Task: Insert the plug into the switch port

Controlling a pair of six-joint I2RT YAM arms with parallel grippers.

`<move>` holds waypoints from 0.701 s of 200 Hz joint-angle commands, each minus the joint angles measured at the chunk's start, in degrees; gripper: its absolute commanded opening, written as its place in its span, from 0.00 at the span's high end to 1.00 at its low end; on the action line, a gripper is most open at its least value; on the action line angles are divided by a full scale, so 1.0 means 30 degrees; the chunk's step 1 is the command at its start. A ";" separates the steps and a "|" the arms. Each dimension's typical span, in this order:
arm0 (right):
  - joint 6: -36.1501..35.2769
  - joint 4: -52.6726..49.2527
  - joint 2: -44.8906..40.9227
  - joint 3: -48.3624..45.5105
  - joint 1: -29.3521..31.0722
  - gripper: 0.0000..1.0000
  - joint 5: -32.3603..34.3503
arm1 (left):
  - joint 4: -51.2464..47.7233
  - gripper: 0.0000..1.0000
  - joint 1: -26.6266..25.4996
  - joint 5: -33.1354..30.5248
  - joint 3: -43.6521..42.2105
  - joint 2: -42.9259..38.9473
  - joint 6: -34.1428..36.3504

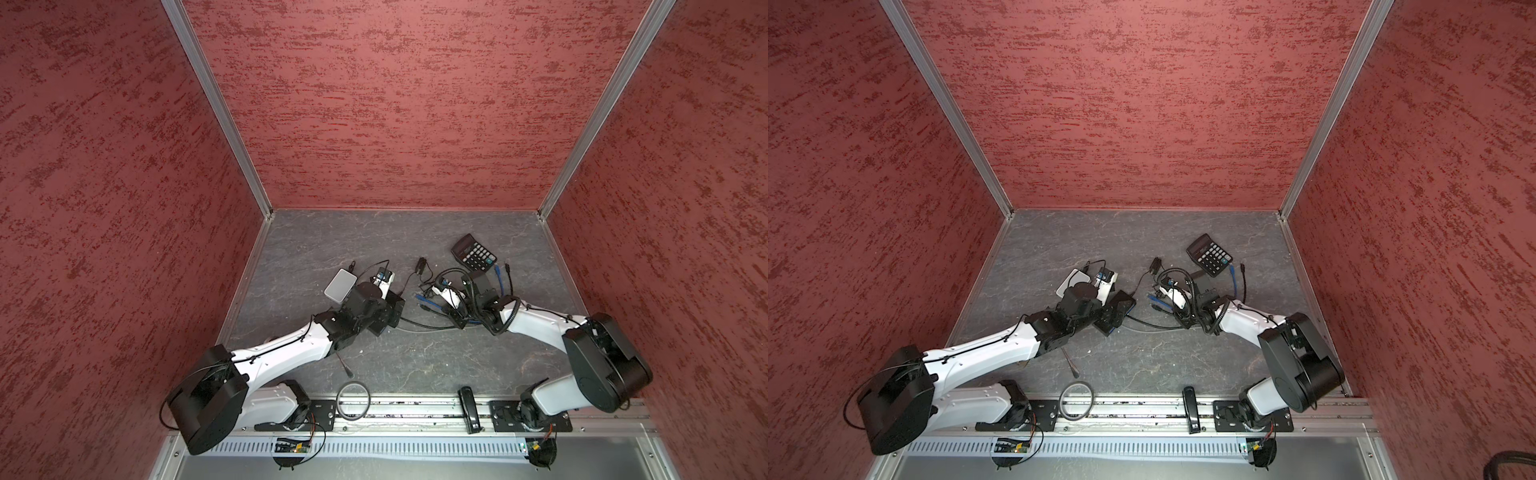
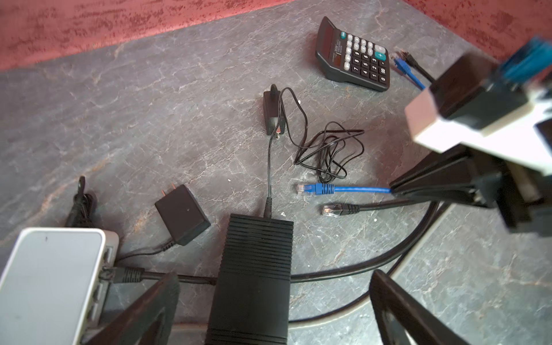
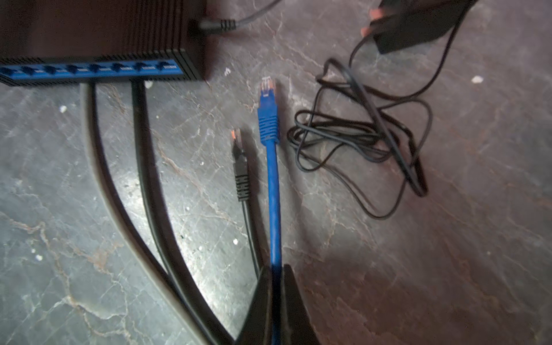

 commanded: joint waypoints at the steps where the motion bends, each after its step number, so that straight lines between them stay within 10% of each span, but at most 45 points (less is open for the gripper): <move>1: -0.0969 0.0015 -0.1595 0.0039 0.0049 0.98 -0.1620 | 0.1239 0.00 0.0047 -0.0012 -0.0368 -0.0528 0.2456; 140: -0.3002 -0.1245 -0.4302 -0.0688 0.0111 0.99 -0.2313 | -0.1391 0.05 0.2129 0.7183 0.1925 0.1298 1.5297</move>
